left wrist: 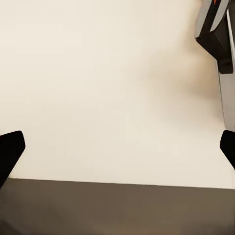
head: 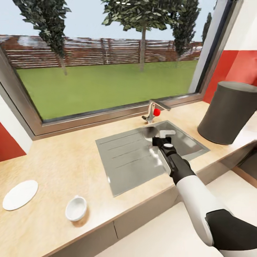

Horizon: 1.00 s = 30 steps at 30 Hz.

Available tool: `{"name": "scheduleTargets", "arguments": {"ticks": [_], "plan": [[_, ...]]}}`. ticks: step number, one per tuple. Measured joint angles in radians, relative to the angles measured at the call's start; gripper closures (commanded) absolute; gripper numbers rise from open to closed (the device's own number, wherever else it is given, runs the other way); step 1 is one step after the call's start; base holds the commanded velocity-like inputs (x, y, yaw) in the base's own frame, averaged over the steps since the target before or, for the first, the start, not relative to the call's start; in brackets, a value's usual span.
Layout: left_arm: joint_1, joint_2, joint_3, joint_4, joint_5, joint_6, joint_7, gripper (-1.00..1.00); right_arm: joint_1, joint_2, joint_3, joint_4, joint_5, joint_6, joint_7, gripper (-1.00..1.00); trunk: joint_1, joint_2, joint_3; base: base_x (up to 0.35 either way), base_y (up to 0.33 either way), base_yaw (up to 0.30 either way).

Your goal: Set up a coffee station on the kitchen countertop: keep the coffee maker on the countertop, move the bottle of coffee from the kitchen shelf to the counter next to the coffee maker, place a paper coffee filter on top of the coffee maker, put the saucer next to the coffee maker with the coffee cup on the saucer, and place the electric kettle next to the coffee maker.

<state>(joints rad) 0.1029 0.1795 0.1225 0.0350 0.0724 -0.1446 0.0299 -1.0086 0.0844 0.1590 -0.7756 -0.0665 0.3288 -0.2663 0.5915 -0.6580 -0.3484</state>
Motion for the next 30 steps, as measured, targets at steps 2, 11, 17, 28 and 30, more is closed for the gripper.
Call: {"name": "scheduleTargets", "arguments": {"ticks": [2, 11, 17, 28, 30], "plan": [[0.000, 0.000, 0.000, 0.000, 0.000, -0.001, 0.000, -1.00, 0.001, -0.001, 0.000, 0.003, 0.000, -0.001, 0.000, 1.00, 0.000, 0.000, 0.002, -0.034, -0.273, -0.274], [0.000, -0.003, 0.000, 0.000, 0.000, -0.003, 0.000, -1.00, 0.013, -0.002, -0.001, 0.003, 0.000, -0.003, 0.000, 1.00, 0.000, 0.000, 0.010, -0.056, -0.185, -0.269], [0.000, -0.002, 0.000, 0.000, 0.003, -0.005, 0.000, -1.00, 0.018, -0.005, -0.002, 0.005, 0.001, -0.005, -0.001, 1.00, 0.000, 0.000, 0.015, -0.003, -0.018, -0.268], [0.002, 0.000, 0.000, 0.000, 0.001, -0.008, 0.000, -1.00, 0.134, -0.028, -0.005, 0.006, -0.002, -0.141, -0.107, 1.00, 0.000, 0.000, 0.025, 0.000, 0.000, -0.268], [0.002, 0.000, 0.000, 0.000, 0.001, -0.008, 0.000, -1.00, 0.153, -0.042, -0.006, 0.006, -0.003, -0.158, -0.108, 1.00, 0.000, 0.000, 0.027, 0.000, 0.000, -0.268]]}}
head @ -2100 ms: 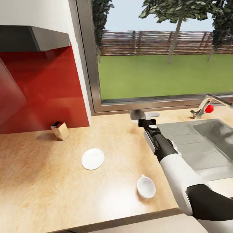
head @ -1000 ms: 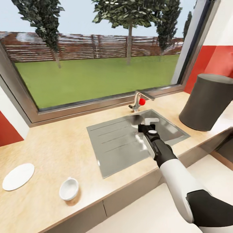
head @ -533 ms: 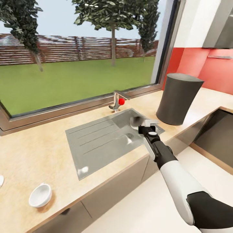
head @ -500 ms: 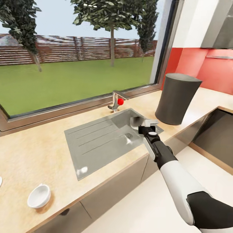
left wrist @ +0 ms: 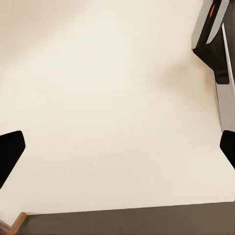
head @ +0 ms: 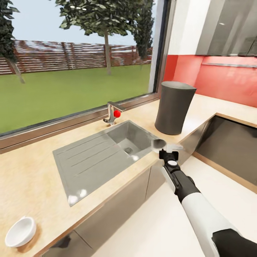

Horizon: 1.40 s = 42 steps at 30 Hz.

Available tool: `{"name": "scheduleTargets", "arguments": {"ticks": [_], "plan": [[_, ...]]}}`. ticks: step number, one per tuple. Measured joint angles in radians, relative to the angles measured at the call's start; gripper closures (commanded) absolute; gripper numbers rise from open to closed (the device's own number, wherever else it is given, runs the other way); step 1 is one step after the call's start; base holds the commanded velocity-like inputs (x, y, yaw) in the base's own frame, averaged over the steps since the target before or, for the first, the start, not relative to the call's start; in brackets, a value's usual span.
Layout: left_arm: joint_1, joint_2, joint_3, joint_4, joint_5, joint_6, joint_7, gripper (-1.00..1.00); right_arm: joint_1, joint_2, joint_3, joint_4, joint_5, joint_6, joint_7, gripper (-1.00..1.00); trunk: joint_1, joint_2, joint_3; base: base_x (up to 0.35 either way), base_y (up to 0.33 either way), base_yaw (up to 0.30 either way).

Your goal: Set up a coffee station on the kitchen countertop: keep the coffee maker on the countertop, move the bottle of coffee from the kitchen shelf to the counter next to the coffee maker, place a paper coffee filter on top of the coffee maker, put the saucer next to the coffee maker with the coffee cup on the saucer, and place the electric kettle next to the coffee maker.

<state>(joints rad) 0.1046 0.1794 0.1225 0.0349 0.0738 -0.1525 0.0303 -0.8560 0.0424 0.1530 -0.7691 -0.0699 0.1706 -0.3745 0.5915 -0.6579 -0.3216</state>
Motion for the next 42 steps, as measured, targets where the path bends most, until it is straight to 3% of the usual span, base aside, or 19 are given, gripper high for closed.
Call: {"name": "scheduleTargets", "arguments": {"ticks": [3, 9, 12, 15, 19, 25, 30, 32, 35, 38, 42], "plan": [[0.000, 0.000, 0.000, -0.001, 0.000, 0.000, 0.000, -1.00, 0.040, -0.009, -0.030, 0.000, 0.000, -0.041, -0.001, 1.00, 0.000, 0.000, 0.003, 0.000, 0.000, -0.268], [0.000, 0.000, 0.000, -0.002, 0.000, 0.000, 0.000, -1.00, 0.081, -0.020, -0.220, 0.002, 0.002, -0.063, -0.004, 1.00, 0.000, 0.000, 0.008, 0.000, 0.000, -0.268], [0.000, -0.001, 0.000, -0.002, 0.000, 0.000, 0.000, -1.00, 0.127, -0.044, -0.263, 0.005, 0.003, -0.067, -0.002, 1.00, 0.000, 0.000, 0.011, 0.000, 0.000, -0.268], [0.000, -0.001, 0.001, -0.003, 0.000, 0.000, 0.000, -1.00, 0.171, -0.055, -0.270, 0.023, 0.003, -0.068, -0.002, 1.00, 0.000, 0.000, 0.013, 0.000, 0.000, -0.268], [-0.002, -0.006, 0.000, -0.006, -0.001, -0.001, 0.000, -1.00, 0.227, -0.059, -0.272, 0.138, 0.004, -0.066, 0.002, 1.00, 0.000, 0.000, 0.017, 0.000, 0.000, -0.272], [-0.003, -0.012, -0.001, -0.024, -0.003, 0.001, -0.001, -1.00, 0.236, -0.058, -0.271, 0.259, 0.004, -0.061, 0.003, 1.00, 0.000, 0.000, 0.020, 0.000, 0.000, -0.284], [-0.004, -0.003, -0.001, -0.026, -0.003, 0.001, -0.001, -1.00, 0.237, -0.056, -0.273, 0.490, 0.001, -0.058, 0.011, 1.00, 0.000, 0.000, 0.024, 0.062, -0.027, -0.283], [-0.004, -0.003, -0.001, -0.027, -0.003, 0.001, -0.001, -1.00, 0.237, -0.057, -0.271, 0.588, 0.001, -0.061, 0.039, 1.00, 0.000, 0.000, 0.026, 0.191, -0.127, -0.260], [-0.005, -0.005, -0.002, -0.027, -0.003, 0.000, 0.000, -1.00, 0.237, -0.055, -0.267, 0.707, 0.003, -0.063, 0.150, 1.00, 0.000, 0.000, 0.028, 0.225, -0.174, -0.099], [-0.004, -0.007, -0.003, -0.027, -0.004, 0.001, -0.001, -1.00, 0.240, -0.054, -0.265, 0.731, 0.006, -0.059, 0.207, 1.00, 0.000, 0.000, 0.028, 0.235, -0.193, -0.023], [-0.003, -0.007, -0.006, -0.027, -0.004, 0.002, -0.001, -1.00, 0.273, -0.052, -0.263, 0.738, 0.009, -0.060, 0.228, 1.00, 0.000, 0.000, 0.028, 0.237, -0.197, -0.004]]}}
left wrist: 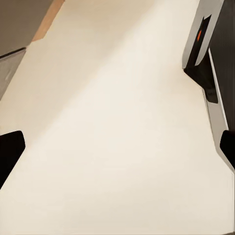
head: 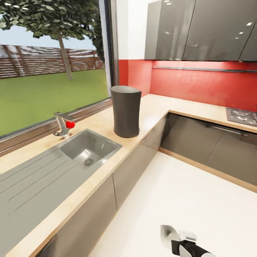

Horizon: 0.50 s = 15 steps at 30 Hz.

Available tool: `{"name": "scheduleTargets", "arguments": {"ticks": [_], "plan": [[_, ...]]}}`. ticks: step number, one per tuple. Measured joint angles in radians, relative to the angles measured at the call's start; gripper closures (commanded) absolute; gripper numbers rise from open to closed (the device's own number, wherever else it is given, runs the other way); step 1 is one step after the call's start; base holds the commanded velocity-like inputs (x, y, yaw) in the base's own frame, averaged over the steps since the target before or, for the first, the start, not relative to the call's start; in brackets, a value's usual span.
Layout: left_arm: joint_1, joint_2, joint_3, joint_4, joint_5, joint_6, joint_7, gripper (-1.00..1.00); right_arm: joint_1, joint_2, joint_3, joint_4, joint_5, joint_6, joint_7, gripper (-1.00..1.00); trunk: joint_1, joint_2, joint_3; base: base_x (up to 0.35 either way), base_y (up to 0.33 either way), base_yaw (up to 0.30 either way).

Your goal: Set up a coffee station on the kitchen countertop: keep the coffee maker on the countertop, move the bottle of coffee from the kitchen shelf to the counter next to the coffee maker, place a paper coffee filter on top of the coffee maker, put the saucer next to the coffee maker with the coffee cup on the saucer, and place the electric kettle next to the coffee maker.

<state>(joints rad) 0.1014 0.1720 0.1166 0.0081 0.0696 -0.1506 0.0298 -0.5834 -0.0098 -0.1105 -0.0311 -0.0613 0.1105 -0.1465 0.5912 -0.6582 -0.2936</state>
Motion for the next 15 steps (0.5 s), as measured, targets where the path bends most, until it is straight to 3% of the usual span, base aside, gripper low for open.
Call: {"name": "scheduleTargets", "arguments": {"ticks": [12, 15], "plan": [[0.001, -0.003, 0.004, 0.003, 0.002, 0.000, 0.001, -1.00, 0.050, -0.008, 0.000, 0.000, 0.000, -0.007, 0.023, 1.00, 0.000, 0.000, 0.000, 0.215, -0.235, 0.000], [0.002, -0.004, 0.018, 0.003, 0.008, 0.001, 0.002, -1.00, 0.061, -0.005, 0.001, 0.001, 0.001, -0.006, 0.022, 1.00, 0.000, 0.000, 0.000, 0.231, -0.255, -0.180]]}}
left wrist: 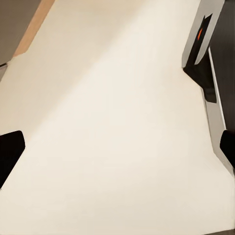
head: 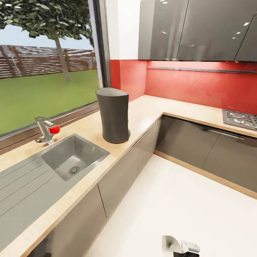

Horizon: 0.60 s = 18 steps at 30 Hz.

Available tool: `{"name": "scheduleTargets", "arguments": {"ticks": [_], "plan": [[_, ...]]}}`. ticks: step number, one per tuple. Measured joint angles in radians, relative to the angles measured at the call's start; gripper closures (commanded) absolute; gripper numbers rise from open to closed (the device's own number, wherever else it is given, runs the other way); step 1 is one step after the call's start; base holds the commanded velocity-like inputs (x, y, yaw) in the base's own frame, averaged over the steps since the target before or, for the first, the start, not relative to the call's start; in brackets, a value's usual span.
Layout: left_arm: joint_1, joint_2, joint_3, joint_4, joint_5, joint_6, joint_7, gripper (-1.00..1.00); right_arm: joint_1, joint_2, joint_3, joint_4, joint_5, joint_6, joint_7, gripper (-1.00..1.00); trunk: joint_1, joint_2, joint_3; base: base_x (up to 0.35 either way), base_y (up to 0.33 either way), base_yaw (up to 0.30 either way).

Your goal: Set up a coffee station on the kitchen countertop: keep the coffee maker on the countertop, move the bottle of coffee from the kitchen shelf to the counter next to the coffee maker, place a paper coffee filter on top of the coffee maker, put the saucer next to the coffee maker with the coffee cup on the saucer, and place the electric kettle next to the coffee maker.

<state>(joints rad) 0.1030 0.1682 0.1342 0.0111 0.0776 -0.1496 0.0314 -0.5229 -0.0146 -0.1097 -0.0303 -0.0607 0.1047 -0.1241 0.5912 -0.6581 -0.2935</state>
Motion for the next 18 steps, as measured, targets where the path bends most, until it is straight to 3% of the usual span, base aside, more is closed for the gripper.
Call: {"name": "scheduleTargets", "arguments": {"ticks": [18], "plan": [[0.000, -0.002, -0.001, 0.000, 0.002, 0.001, 0.000, -1.00, 0.008, -0.001, 0.000, 0.000, -0.001, 0.001, -0.006, 1.00, 0.000, 0.000, 0.000, 0.233, -0.254, -0.256]]}}
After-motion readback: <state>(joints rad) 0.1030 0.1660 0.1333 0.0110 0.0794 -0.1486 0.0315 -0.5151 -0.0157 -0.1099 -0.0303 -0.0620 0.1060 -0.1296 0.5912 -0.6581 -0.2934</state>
